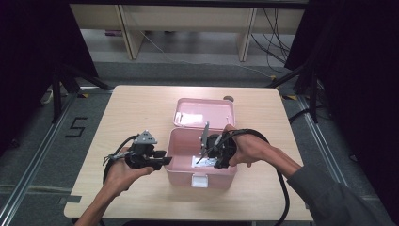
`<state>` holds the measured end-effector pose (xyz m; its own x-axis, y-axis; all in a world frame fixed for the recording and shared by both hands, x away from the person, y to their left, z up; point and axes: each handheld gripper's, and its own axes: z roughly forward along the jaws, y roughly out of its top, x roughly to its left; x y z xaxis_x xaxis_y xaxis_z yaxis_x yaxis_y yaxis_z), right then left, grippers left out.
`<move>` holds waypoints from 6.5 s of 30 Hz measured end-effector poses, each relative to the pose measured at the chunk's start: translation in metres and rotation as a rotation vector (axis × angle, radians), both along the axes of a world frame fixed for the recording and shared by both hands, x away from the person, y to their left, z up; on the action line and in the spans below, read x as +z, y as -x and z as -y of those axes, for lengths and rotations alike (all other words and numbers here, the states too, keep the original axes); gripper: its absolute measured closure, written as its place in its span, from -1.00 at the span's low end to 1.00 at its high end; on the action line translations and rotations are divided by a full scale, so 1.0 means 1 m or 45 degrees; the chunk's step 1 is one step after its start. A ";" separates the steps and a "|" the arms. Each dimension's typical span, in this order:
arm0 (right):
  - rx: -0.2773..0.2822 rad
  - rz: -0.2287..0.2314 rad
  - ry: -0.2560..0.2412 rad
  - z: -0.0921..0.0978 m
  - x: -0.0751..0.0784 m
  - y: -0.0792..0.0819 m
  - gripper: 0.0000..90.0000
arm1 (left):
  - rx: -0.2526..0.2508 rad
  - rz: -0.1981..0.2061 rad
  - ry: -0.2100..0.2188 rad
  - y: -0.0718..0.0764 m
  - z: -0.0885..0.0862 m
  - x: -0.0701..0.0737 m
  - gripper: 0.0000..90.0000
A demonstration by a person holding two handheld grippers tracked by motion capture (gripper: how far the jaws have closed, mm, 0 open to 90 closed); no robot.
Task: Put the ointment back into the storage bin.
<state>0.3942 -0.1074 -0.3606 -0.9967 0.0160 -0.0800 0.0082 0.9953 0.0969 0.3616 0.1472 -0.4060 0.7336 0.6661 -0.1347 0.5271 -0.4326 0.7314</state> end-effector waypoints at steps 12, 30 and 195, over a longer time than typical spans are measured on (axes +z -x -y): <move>-0.020 -0.054 0.006 0.001 -0.015 0.001 0.56 | 0.000 -0.002 -0.003 0.000 0.000 0.000 0.41; -0.003 -0.085 0.033 -0.005 -0.030 0.000 0.55 | -0.005 -0.002 0.000 0.000 0.000 0.000 0.41; -0.867 0.062 -0.502 0.112 0.010 -0.086 0.21 | 0.058 -0.101 -0.186 -0.102 0.031 0.007 0.49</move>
<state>0.4799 -0.2195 -0.3508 -0.7526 0.6583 0.0154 0.5906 0.6645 0.4578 0.4639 0.1163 -0.3987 0.6932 0.7150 -0.0905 0.6020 -0.5055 0.6180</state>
